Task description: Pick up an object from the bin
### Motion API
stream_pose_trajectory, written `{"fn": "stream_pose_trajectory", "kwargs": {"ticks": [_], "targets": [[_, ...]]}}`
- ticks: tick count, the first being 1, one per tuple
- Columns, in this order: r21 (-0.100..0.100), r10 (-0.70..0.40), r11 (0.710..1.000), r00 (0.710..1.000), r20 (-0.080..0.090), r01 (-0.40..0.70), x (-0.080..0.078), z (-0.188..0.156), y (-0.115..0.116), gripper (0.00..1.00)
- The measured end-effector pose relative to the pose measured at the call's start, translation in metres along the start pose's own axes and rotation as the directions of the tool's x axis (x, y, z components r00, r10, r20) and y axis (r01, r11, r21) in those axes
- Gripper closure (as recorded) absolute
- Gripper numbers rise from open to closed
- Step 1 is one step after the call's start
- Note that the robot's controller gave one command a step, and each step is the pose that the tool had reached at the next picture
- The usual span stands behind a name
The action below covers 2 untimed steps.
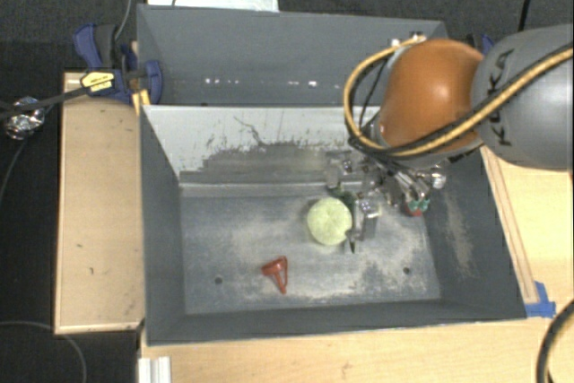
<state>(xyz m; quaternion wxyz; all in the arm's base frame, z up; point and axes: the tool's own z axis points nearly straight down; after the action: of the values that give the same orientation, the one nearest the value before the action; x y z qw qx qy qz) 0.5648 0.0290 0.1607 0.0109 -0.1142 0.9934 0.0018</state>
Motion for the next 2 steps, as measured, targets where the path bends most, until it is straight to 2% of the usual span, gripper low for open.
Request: {"fn": "stream_pose_trajectory", "kwargs": {"ticks": [1, 2], "targets": [[-0.001, -0.012, 1.0, 1.0, -0.007, 0.012, -0.002, 0.017, -0.013, 0.0], [0.0, -0.143, 0.99, 0.99, 0.001, 0.143, -0.007, 0.04, -0.016, 0.0]]}}
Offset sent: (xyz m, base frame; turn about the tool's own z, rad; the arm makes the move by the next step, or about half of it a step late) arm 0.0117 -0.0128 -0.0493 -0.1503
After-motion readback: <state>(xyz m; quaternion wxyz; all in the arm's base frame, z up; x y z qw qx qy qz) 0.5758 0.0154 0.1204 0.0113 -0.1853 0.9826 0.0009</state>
